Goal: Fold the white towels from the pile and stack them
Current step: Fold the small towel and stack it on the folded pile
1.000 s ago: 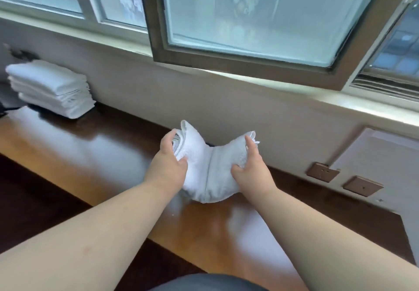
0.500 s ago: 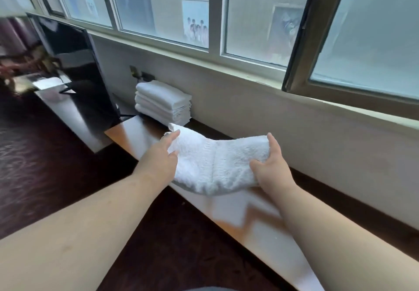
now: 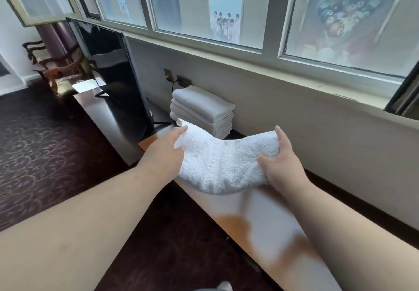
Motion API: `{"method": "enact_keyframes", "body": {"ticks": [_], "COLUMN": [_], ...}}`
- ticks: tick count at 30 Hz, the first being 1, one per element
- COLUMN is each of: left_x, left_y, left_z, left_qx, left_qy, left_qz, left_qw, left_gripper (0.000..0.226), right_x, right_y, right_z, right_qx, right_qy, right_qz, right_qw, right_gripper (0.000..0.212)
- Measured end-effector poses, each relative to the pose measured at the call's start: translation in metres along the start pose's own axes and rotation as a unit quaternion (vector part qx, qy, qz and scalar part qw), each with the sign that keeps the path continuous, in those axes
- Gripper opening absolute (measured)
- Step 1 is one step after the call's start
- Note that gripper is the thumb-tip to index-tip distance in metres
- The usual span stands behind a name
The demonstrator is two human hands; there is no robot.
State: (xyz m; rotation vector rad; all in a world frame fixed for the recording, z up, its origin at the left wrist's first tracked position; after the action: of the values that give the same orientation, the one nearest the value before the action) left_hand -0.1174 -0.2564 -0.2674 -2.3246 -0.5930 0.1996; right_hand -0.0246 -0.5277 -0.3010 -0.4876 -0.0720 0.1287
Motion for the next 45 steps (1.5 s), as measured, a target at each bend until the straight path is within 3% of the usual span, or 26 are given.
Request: {"method": "enact_keyframes", "body": {"ticks": [14, 22, 31, 35, 40, 45], "left_x": [0.246, 0.407, 0.565, 0.618, 0.655, 0.675], "left_y": [-0.052, -0.052, -0.051, -0.022, 0.008, 0.035], "left_z": [0.013, 0.026, 0.027, 0.046, 0.087, 0.123], "left_qx": [-0.024, -0.02, -0.048, -0.086, -0.046, 0.016], "left_qy": [0.043, 0.102, 0.189, 0.147, 0.105, -0.031], "left_qz": [0.005, 0.068, 0.17, 0.225, 0.256, 0.31], "left_qw": [0.999, 0.992, 0.966, 0.959, 0.96, 0.95], "left_gripper": [0.057, 0.057, 0.054, 0.052, 0.054, 0.059], "right_x": [0.201, 0.278, 0.338, 0.359, 0.374, 0.374], "right_y": [0.063, 0.122, 0.186, 0.22, 0.268, 0.285], "right_z": [0.047, 0.066, 0.094, 0.085, 0.059, 0.032], "right_qx": [0.032, 0.09, 0.071, 0.058, 0.09, 0.183], "right_qy": [-0.023, 0.029, 0.074, 0.092, 0.206, 0.326], "right_qz": [-0.062, -0.146, -0.279, -0.29, -0.261, -0.247], "right_qw": [0.997, 0.985, 0.955, 0.951, 0.939, 0.894], "right_gripper": [0.083, 0.082, 0.079, 0.083, 0.088, 0.102]}}
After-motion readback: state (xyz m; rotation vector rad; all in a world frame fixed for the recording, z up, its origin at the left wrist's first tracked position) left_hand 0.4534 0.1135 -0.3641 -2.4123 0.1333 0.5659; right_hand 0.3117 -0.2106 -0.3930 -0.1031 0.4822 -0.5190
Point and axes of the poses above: each hand's wrist, its own x-axis towards the middle knuckle, its own y-axis out of the palm, z = x × y, the point moved 1 cm from there along x, towards the middle knuckle, and after that the axes turned 2 degrees about -y, right-handed, at the moved point
